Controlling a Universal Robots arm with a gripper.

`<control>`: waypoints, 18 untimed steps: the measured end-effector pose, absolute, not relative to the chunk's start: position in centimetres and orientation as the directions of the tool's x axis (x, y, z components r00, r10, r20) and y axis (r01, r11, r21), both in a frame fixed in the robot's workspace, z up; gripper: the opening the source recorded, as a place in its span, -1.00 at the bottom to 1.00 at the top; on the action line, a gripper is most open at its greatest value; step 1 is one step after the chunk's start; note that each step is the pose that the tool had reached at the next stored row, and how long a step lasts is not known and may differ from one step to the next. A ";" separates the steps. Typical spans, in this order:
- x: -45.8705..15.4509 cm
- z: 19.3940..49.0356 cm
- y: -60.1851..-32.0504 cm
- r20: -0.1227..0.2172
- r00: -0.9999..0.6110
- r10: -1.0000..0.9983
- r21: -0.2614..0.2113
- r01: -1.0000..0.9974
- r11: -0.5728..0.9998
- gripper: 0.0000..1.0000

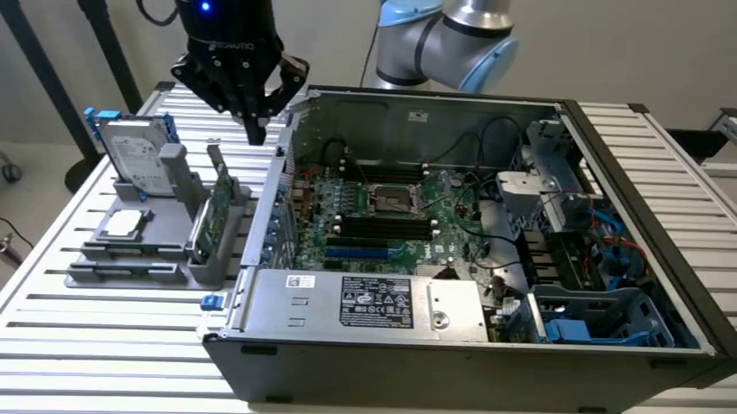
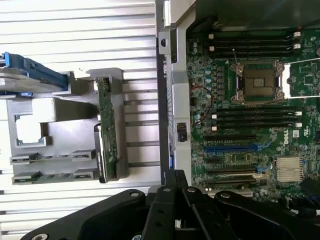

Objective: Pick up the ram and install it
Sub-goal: 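Reach for the ram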

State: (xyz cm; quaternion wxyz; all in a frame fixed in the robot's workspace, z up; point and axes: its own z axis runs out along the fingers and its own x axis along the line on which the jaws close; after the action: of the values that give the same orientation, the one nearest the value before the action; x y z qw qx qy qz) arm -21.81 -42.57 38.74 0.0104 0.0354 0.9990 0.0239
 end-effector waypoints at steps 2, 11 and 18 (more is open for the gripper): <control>-22.7 38.7 -42.7 -0.019 -0.997 0.071 0.048 0.070 0.996 -0.79; -26.8 38.3 -43.1 -0.019 -0.997 0.071 0.048 0.070 0.996 -0.79; -29.9 37.9 -43.5 -0.019 -0.997 0.071 0.047 0.070 0.996 -0.79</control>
State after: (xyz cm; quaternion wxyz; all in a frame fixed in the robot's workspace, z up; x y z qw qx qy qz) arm -29.94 -43.51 37.87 0.0104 0.0353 0.9991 0.0232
